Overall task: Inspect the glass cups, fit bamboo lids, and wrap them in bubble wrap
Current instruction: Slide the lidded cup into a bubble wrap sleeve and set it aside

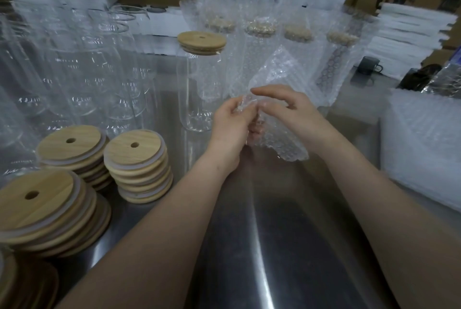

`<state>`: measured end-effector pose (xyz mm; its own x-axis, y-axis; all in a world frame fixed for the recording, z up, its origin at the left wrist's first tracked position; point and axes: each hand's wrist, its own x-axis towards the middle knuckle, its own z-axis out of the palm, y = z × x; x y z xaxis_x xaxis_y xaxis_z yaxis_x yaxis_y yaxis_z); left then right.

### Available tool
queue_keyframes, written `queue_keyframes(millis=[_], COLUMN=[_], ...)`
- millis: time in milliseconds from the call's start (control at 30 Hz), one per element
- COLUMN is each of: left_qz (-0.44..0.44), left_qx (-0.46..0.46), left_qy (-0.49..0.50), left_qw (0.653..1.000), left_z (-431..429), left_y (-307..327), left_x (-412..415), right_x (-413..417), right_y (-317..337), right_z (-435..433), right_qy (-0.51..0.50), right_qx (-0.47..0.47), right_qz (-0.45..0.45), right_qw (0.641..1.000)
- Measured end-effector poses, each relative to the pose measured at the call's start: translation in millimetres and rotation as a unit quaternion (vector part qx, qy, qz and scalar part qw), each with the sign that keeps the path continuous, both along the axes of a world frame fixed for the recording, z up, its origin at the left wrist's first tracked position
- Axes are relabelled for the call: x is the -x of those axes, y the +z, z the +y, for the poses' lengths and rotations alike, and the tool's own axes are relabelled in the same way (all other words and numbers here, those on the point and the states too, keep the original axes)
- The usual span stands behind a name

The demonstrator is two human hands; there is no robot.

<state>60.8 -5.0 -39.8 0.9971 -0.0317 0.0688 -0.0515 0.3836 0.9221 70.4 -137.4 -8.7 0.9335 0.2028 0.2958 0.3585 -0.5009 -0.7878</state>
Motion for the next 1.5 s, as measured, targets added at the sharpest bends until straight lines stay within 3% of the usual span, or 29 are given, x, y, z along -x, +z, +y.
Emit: queue_keyframes(millis=[267, 400, 533, 800, 967, 1167, 1500], left_qz=[0.004, -0.008, 0.004, 0.015, -0.001, -0.004, -0.077], left_qx=[0.034, 0.047, -0.014, -0.005, -0.027, -0.027, -0.233], left_qy=[0.024, -0.018, -0.037, -0.065, -0.078, -0.022, 0.108], left_qw=[0.999, 0.999, 0.999, 0.998, 0.997, 0.999, 0.963], left_z=[3, 4, 5, 6, 5, 0, -14], left_y=[-1, 2, 5, 6, 7, 5, -2], left_x=[-4, -1, 3, 2, 7, 5, 7], right_x=[0, -2, -1, -2, -4, -7, -3], right_y=[-2, -3, -2, -9, -9, -15, -3], right_z=[-8, -8, -8, -8, -9, 0, -2], right_qy=[0.106, 0.067, 0.022, 0.033, 0.003, -0.031, -0.134], right_qx=[0.06, 0.059, 0.056, -0.101, -0.094, -0.137, -0.066], right_qz=[0.095, 0.068, 0.028, 0.027, -0.004, 0.001, -0.139], right_qw=[0.988, 0.994, 0.998, 0.994, 0.996, 0.99, 0.979])
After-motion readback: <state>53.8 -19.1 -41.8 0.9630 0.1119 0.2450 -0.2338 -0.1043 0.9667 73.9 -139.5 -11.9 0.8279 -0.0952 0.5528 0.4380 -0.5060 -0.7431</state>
